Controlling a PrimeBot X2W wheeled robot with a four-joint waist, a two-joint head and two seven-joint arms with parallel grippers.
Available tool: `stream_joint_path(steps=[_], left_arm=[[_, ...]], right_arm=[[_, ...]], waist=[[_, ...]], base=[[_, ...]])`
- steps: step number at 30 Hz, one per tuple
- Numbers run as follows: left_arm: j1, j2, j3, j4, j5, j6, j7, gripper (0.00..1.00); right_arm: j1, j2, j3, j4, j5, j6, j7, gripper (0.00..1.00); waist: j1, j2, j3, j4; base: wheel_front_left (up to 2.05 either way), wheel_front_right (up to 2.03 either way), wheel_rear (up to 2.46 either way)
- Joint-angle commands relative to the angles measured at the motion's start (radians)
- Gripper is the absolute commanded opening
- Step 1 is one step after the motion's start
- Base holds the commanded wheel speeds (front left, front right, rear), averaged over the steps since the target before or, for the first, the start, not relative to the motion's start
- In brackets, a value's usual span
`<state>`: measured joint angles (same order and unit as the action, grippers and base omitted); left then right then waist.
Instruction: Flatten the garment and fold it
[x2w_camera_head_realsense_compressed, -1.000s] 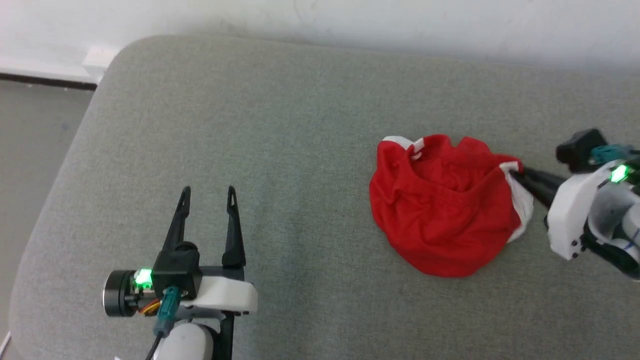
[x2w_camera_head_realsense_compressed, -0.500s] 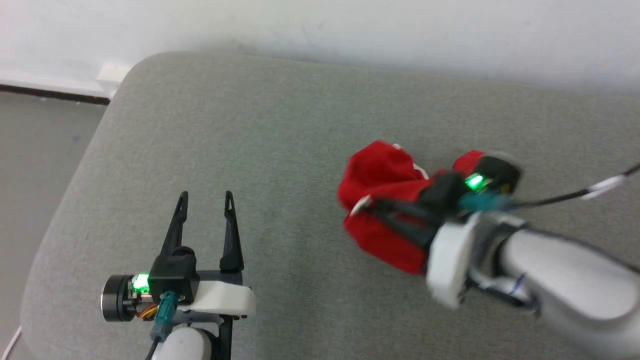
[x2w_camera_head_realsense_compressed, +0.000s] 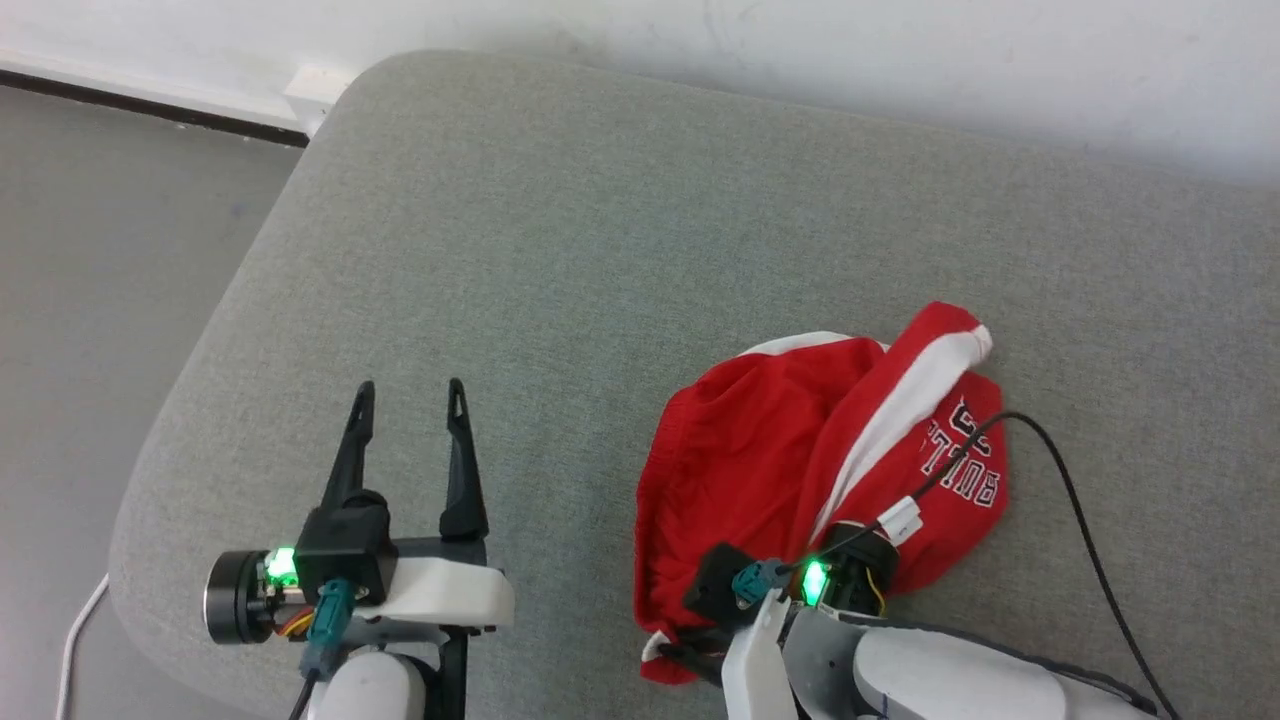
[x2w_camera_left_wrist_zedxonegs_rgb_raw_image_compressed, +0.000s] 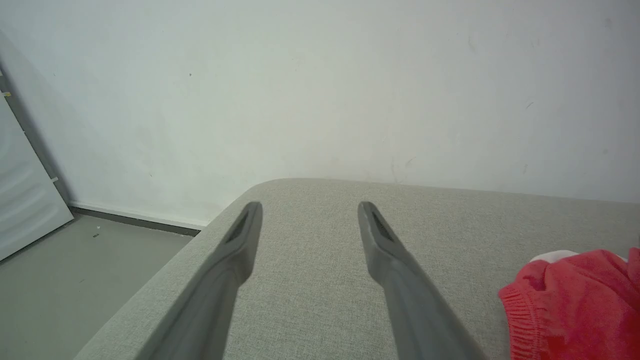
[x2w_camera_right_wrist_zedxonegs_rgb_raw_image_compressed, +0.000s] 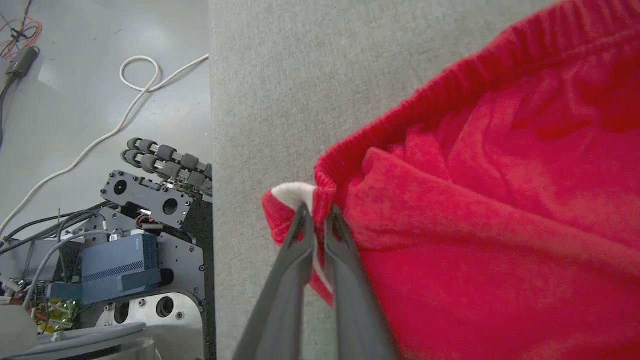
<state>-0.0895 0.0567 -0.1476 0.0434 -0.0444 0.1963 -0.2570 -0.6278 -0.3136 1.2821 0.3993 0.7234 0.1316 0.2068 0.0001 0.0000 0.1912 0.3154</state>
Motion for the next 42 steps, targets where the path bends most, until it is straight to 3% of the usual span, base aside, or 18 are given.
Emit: stream_joint_path(steps=[1,2,8,14,18,23,27,31,38,42], left_arm=[[-0.005,-0.005,0.004,0.001,-0.002,0.007,-0.005,1.00],[-0.002,-0.005,0.006,0.002,0.001,0.007,-0.005,1.00],[0.022,-0.004,0.022,0.016,0.019,0.002,-0.005,1.00],[0.034,-0.004,0.021,0.012,0.028,-0.004,-0.005,1.00],[0.032,-0.004,0.013,0.008,0.029,-0.005,-0.005,1.00],[0.020,-0.005,0.000,0.004,0.028,-0.003,-0.005,1.00],[0.002,-0.006,-0.015,-0.001,0.022,0.001,-0.005,1.00],[-0.023,-0.006,-0.033,-0.002,0.004,0.011,-0.005,1.00],[-0.073,-0.006,-0.103,-0.008,-0.043,0.042,-0.005,1.00],[-0.086,-0.006,-0.125,-0.008,-0.054,0.056,-0.005,1.00]], right_arm=[[-0.007,-0.004,-0.002,0.001,-0.006,-0.001,-0.016,0.27],[-0.020,-0.011,-0.002,0.002,-0.016,-0.001,-0.042,1.00],[-0.128,-0.093,-0.020,-0.067,-0.015,-0.001,-0.194,1.00],[-0.226,-0.230,-0.160,-0.173,-0.010,-0.001,-0.228,1.00],[-0.274,-0.313,-0.240,-0.182,0.011,-0.001,-0.154,1.00],[-0.335,-0.385,-0.265,-0.121,0.138,-0.001,0.070,1.00],[-0.406,-0.405,-0.239,-0.058,0.176,-0.001,0.199,1.00],[-0.456,-0.386,-0.169,0.011,0.180,-0.001,0.292,1.00],[-0.475,-0.314,-0.119,0.213,0.198,-0.001,0.300,1.00],[-0.435,-0.304,-0.054,0.257,0.215,-0.001,0.324,1.00]], waist=[[-0.0001,0.0000,-0.007,-0.012],[-0.0001,0.0000,-0.013,-0.020],[-0.0001,0.0000,-0.057,-0.068],[-0.0001,0.0000,-0.075,-0.083],[-0.0001,0.0000,-0.068,-0.075],[-0.0001,0.0000,-0.041,-0.049],[-0.0001,0.0000,-0.001,-0.022],[-0.0001,0.0000,0.048,0.009],[-0.0001,0.0000,0.126,0.075],[-0.0001,0.0000,0.142,0.096]], base=[[0.00,0.00,0.00],[0.00,0.00,0.00],[0.00,0.00,0.00],[0.00,0.00,0.00],[0.00,0.00,0.00],[0.00,0.00,0.00],[0.00,0.00,0.00],[0.00,0.00,0.00],[0.00,0.00,0.00],[0.00,0.00,0.00]])
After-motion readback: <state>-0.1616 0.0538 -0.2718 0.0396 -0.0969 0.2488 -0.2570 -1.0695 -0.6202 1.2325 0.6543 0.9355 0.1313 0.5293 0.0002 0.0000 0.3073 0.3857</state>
